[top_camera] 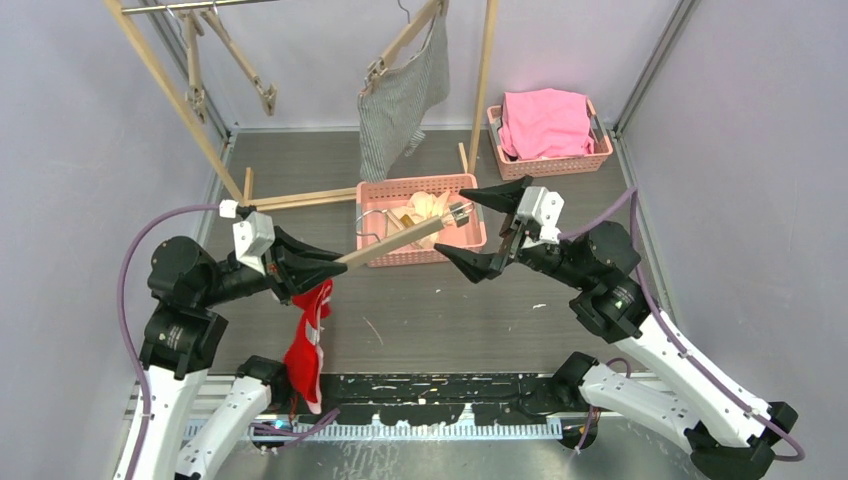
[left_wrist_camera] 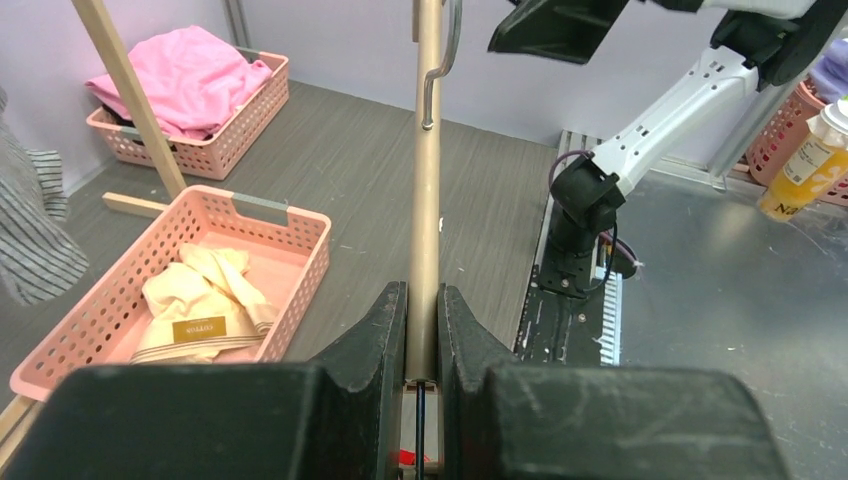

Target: Remove the underwear clipped to the hanger

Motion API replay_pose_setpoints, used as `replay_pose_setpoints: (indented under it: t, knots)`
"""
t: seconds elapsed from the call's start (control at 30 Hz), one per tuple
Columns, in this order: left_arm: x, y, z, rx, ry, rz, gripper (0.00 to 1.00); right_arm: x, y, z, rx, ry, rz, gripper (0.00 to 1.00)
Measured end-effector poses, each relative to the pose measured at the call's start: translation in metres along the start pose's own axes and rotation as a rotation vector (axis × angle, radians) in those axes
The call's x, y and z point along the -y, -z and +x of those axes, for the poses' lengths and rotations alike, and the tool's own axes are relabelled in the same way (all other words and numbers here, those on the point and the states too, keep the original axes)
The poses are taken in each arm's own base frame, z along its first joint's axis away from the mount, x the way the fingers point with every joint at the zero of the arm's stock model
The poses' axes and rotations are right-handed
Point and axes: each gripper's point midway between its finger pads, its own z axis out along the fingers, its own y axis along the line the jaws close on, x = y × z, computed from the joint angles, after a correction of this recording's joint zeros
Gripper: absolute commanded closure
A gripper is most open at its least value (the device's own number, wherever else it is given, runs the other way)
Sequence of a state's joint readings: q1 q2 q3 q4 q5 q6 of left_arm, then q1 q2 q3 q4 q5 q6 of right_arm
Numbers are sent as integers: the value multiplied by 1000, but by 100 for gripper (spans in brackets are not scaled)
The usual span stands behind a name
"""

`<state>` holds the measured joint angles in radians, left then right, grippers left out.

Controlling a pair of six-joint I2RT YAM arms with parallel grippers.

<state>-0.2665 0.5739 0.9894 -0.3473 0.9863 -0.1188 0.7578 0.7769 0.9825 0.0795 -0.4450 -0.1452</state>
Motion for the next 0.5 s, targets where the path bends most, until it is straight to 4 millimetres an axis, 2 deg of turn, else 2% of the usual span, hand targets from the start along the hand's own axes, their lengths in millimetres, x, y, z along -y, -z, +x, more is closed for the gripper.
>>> replay_pose_setpoints:
  t: [0.13, 0.27, 0.4, 0.5]
  knots:
    - [-5, -2, -4, 2, 4, -14, 100, 15, 9, 18, 16, -28, 129, 0]
    - [-6, -3, -13, 24, -17, -24, 100, 25, 17, 22, 80, -69, 222, 0]
    - [-9, -6, -26, 79, -34, -30, 100, 23, 13, 20, 147, -101, 212, 0]
    - [-15, -10, -29, 119, -27, -32, 100, 15, 2, 15, 196, -118, 143, 0]
